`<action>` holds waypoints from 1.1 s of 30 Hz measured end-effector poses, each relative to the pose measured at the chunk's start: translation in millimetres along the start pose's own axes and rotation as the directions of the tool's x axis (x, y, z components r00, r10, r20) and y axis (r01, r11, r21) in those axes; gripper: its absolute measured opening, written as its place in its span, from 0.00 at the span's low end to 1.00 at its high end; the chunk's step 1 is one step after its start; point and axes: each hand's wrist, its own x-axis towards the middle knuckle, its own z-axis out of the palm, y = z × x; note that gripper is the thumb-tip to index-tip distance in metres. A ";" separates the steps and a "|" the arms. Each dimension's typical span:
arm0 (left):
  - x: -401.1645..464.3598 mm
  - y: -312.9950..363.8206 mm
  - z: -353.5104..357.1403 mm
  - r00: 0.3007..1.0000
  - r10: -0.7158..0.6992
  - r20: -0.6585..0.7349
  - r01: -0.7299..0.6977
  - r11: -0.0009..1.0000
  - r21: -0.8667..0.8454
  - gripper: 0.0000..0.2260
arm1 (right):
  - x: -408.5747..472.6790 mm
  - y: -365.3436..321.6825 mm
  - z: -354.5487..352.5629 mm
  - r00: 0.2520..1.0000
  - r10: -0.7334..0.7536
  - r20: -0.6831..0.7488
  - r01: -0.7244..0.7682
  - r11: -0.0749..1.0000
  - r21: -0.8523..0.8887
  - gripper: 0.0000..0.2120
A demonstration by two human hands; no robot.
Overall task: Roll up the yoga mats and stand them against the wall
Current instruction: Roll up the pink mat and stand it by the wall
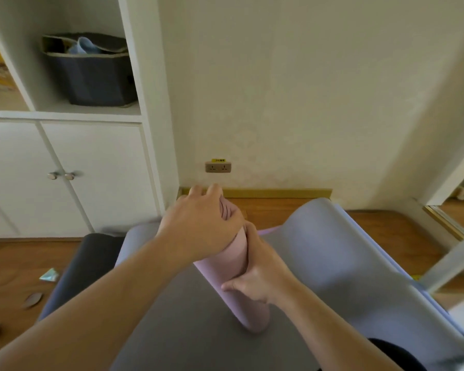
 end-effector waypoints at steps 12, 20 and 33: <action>2.6 1.0 16.8 0.993 0.106 0.056 -0.107 0.994 0.012 0.19 | 9.0 17.3 -41.5 0.999 -0.020 -0.028 0.025 0.978 0.205 0.13; 4.3 12.6 42.4 0.990 0.125 0.059 -0.128 0.990 0.059 0.30 | 6.6 5.1 -39.4 0.957 -0.156 -0.243 0.101 0.970 -0.222 0.11; 8.0 55.0 53.7 0.998 0.064 -0.014 -0.064 0.998 0.005 0.19 | -5.4 2.9 -53.3 0.924 -0.083 -0.374 0.019 0.985 -0.170 0.03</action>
